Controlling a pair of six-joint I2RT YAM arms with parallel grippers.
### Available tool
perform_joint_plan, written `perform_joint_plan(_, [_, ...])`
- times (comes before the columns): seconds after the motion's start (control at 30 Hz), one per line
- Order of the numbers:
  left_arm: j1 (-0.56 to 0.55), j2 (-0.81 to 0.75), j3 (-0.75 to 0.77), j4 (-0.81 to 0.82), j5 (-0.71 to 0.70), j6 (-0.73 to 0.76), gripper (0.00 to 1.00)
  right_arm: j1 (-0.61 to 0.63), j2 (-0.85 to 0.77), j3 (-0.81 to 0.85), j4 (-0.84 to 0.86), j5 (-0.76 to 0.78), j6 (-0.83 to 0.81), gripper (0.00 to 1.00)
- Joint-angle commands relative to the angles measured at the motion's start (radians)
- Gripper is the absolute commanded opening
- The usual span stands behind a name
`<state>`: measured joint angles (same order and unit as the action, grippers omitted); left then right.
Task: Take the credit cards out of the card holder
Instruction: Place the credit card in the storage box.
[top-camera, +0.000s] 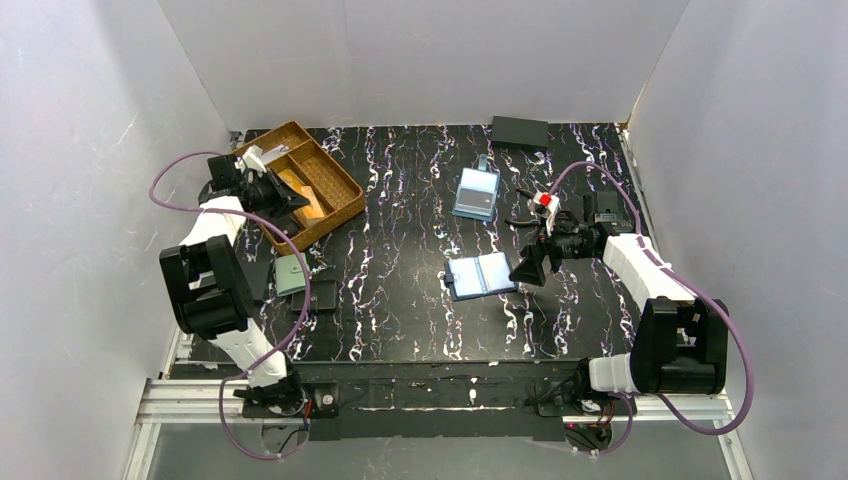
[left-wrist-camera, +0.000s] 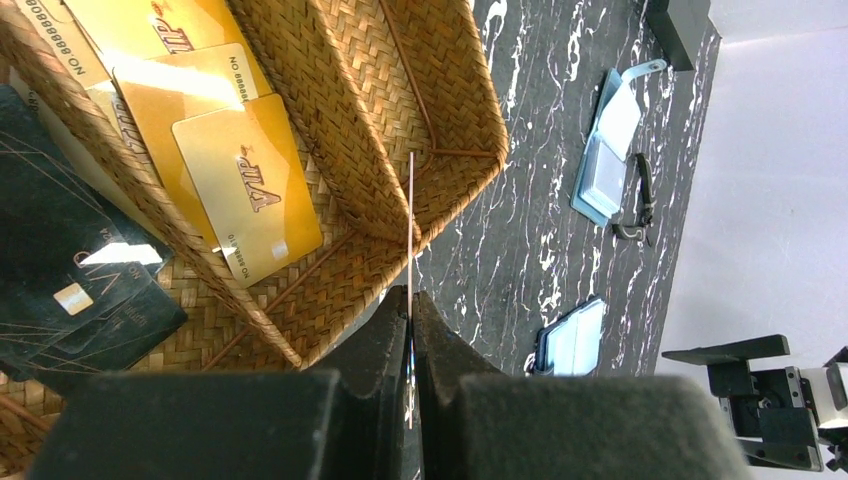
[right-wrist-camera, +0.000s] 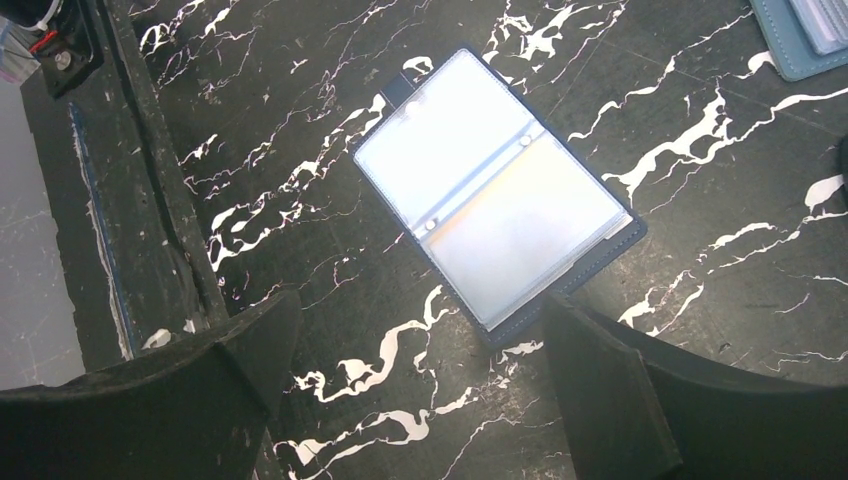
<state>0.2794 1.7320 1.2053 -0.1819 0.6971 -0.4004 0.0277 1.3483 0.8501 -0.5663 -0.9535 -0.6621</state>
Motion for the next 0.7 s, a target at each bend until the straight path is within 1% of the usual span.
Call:
perform_joint_plan(0.0, [0.006,0.006,0.053,-0.04,-0.029,0.02,0.02,-0.005,-0.003,0.006,-0.001,-0.039,-0.019,0.98])
perform_joint_plan(0.17, [0.006,0.026,0.072,-0.048,-0.057,0.007,0.02,-0.008,-0.005,0.006,-0.003,-0.042,-0.021,0.98])
perform_joint_plan(0.4, [0.007,0.088,0.119,-0.026,-0.089,-0.056,0.04,-0.013,-0.007,0.006,-0.008,-0.048,-0.028,0.98])
perform_joint_plan(0.53, [0.007,0.131,0.165,-0.023,-0.116,-0.086,0.08,-0.017,-0.009,0.006,-0.012,-0.051,-0.031,0.98])
perform_joint_plan(0.67, [0.006,0.166,0.224,-0.051,-0.148,-0.098,0.16,-0.017,-0.01,0.006,-0.015,-0.056,-0.035,0.98])
